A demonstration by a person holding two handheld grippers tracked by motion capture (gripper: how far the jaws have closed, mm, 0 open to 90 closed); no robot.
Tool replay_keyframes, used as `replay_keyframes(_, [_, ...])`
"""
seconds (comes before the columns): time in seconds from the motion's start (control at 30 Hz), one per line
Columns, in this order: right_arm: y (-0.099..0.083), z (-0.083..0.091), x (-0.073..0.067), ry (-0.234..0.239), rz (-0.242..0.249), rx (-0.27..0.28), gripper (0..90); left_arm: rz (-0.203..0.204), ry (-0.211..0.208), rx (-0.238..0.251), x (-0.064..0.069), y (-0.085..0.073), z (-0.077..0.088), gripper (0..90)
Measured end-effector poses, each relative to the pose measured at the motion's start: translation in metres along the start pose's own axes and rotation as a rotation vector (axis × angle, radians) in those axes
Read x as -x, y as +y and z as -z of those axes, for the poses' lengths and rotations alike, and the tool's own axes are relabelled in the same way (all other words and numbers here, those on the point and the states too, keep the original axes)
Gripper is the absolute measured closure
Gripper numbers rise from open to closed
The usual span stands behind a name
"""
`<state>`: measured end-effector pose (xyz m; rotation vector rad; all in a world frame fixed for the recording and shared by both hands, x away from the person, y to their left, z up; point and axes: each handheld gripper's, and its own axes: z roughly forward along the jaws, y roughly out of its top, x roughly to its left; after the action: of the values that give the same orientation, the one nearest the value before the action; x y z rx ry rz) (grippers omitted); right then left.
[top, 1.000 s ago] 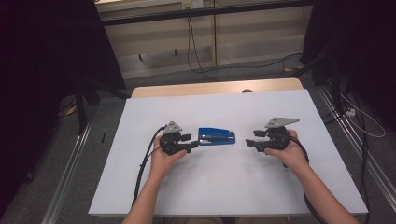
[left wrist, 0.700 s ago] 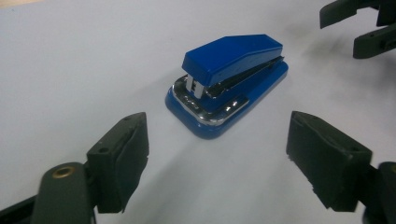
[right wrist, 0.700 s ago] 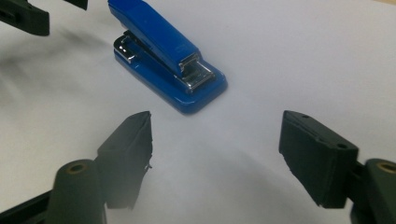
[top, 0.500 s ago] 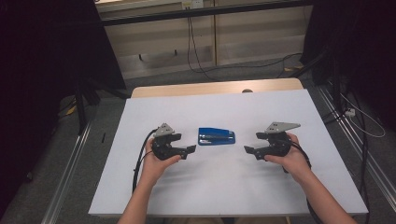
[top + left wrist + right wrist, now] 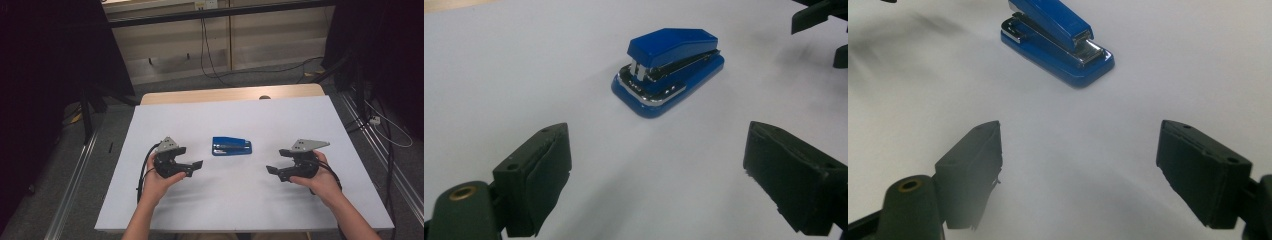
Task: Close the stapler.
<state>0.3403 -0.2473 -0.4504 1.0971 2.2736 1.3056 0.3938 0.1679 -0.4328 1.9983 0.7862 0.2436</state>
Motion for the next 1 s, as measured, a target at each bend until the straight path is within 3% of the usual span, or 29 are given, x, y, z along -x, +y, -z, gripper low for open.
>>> replay_keyframes(0.5, [-0.017,0.026,-0.003,-0.030,-0.004,0.004,17.4,0.001,0.030,0.008,-0.007,-0.021,0.030,10.1])
replay_keyframes(1.0, [-0.027,0.043,-0.007,-0.044,0.024,0.009,17.2,0.012,0.049,0.012,-0.010,-0.034,0.047,8.7])
